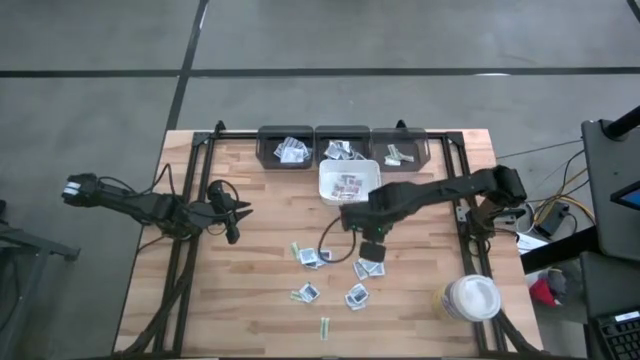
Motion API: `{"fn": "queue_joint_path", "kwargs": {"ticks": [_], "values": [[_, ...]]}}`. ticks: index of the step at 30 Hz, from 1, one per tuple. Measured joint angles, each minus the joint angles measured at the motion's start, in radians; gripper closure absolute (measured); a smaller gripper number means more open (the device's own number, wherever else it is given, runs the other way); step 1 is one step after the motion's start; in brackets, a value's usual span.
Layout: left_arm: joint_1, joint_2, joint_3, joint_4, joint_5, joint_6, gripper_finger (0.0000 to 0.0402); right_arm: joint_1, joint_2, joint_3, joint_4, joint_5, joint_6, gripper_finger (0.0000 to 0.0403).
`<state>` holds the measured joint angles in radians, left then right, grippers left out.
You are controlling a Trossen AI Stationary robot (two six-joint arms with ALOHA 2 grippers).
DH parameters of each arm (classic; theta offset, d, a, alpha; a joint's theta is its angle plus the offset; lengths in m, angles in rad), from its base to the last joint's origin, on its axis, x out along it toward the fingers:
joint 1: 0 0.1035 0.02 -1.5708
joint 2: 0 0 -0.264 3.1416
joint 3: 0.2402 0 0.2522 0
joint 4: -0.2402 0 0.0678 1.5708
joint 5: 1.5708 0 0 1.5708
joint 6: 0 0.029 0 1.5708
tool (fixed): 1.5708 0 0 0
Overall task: Pick & Place First Aid Supplies
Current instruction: Put the blue alcohol pad into the middle gray bin
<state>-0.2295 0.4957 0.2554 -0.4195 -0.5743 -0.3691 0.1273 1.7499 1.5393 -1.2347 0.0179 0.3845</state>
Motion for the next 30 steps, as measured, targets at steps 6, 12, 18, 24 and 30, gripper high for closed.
{"fn": "queue_joint_path", "kwargs": {"ticks": [6, 12, 18, 24, 30], "values": [[0.0, 0.0, 0.0, 0.0, 0.0, -0.006, 0.0307, 0.012, -0.001, -0.112, 0.099, -0.052, 0.055, 0.0346], [0.0, 0.0, 0.0, 0.0, 0.0, -0.006, 0.0307, 0.013, 0.0, -0.19, 0.201, -0.09, 0.062, 0.031], [0.0, 0.0, 0.0, 0.0, 0.0, -0.006, 0.0307, 0.024, 0.0, -0.249, 0.298, -0.115, -0.043, 0.0274], [0.0, 0.0, 0.0, 0.0, 0.0, -0.006, 0.0307, 0.032, 0.017, -0.284, 0.355, -0.117, -0.202, 0.026], [0.0, 0.0, 0.0, 0.001, 0.0, -0.006, 0.0307, 0.033, 0.063, -0.294, 0.361, -0.126, -0.358, 0.0259]]}}
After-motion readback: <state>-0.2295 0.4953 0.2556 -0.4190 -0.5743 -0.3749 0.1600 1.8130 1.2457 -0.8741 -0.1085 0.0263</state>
